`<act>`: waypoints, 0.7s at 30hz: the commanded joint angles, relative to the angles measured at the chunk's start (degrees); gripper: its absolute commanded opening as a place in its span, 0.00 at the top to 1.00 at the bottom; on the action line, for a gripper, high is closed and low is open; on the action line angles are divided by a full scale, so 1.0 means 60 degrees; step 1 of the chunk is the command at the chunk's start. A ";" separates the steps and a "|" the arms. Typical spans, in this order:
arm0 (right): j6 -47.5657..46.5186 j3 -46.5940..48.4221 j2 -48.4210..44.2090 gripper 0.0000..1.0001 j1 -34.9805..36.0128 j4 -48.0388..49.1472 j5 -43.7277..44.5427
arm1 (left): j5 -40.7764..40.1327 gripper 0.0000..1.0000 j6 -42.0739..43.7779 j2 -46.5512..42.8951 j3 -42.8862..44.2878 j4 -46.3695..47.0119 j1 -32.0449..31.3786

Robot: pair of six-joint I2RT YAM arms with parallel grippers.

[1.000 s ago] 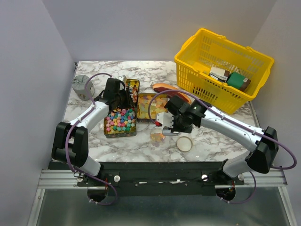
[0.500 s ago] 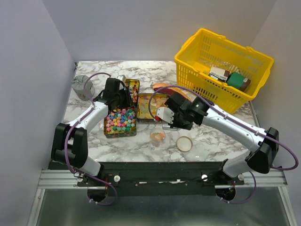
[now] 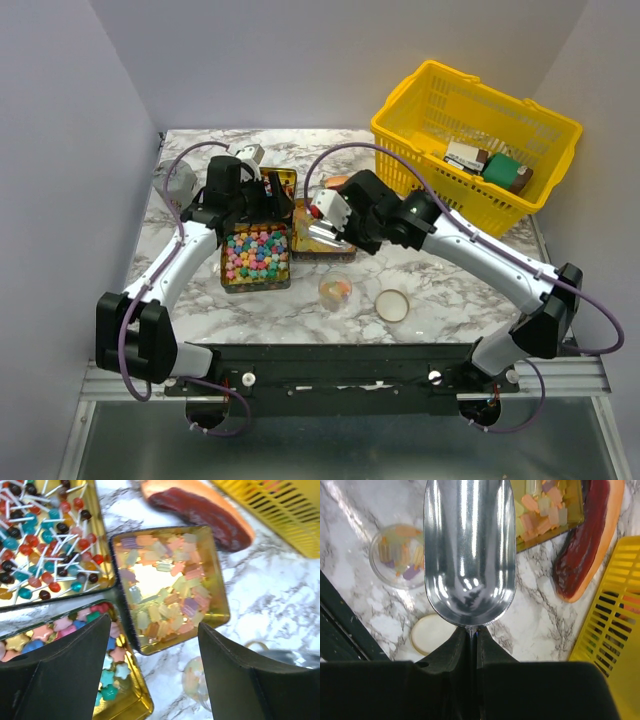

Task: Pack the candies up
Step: Adjust the spatula.

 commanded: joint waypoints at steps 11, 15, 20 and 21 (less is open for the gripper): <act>0.1223 0.1639 0.1050 0.99 0.0081 0.1892 -0.1150 | 0.1732 0.20 0.0014 -0.1140 -0.0491 0.0183 0.0004; 0.1720 0.1405 0.0626 0.99 0.0081 0.2376 -0.1487 | 0.1762 0.23 -0.0015 -0.1170 -0.0710 0.0066 0.0004; 0.2643 0.1287 0.0317 0.99 0.0095 0.2626 -0.1692 | 0.1513 0.26 -0.0205 -0.1331 -0.0974 -0.0051 0.0004; 0.2731 0.1316 0.0288 0.99 0.0081 0.2597 -0.1896 | 0.1483 0.26 -0.0249 -0.1360 -0.1047 -0.0066 0.0004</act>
